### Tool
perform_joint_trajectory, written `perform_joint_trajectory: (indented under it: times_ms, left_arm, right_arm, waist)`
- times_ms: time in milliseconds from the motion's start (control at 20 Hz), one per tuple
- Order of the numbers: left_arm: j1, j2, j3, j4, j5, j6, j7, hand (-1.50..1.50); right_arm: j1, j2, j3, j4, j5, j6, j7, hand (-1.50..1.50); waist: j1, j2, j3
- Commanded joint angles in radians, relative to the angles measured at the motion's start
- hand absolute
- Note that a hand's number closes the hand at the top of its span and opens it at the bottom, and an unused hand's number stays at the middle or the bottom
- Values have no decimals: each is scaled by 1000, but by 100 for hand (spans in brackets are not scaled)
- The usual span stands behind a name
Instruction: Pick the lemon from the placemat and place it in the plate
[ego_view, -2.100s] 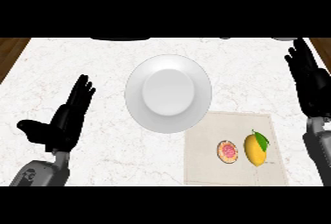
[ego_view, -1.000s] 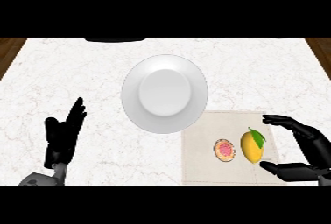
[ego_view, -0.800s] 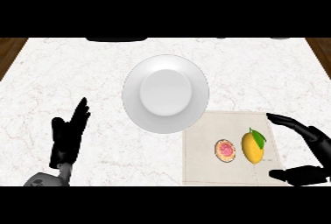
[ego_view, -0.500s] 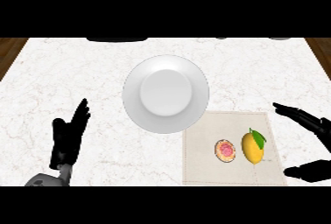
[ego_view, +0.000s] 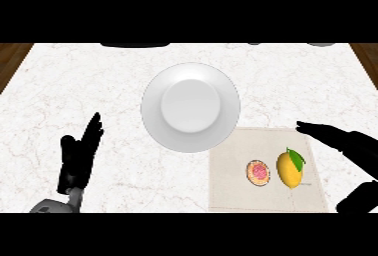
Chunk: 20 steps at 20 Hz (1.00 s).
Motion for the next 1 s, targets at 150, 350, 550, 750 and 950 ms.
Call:
perform_joint_trajectory:
  times_ms: [150,350,550,750,950]
  left_arm:
    - [45,-70,-19,2,-64,20,-27,0]
    - [11,-43,81,48,-51,-67,-41,0]
    - [32,-87,58,-32,-90,-50,19,0]
    - [-19,-106,106,20,-111,-81,39,0]
    - [57,-122,96,-56,-157,-77,30,0]
  right_arm:
    - [-85,104,69,10,99,109,157,-150]
    - [-46,156,37,51,188,110,94,-150]
    - [-51,161,-3,132,226,142,-11,-150]
    - [-113,196,-38,173,279,195,-24,-150]
    - [-75,256,-29,203,349,159,-47,-150]
  waist:
    - [2,1,1]
    - [-3,1,1]
    - [-2,1,1]
    - [-3,1,1]
    - [-1,1,1]
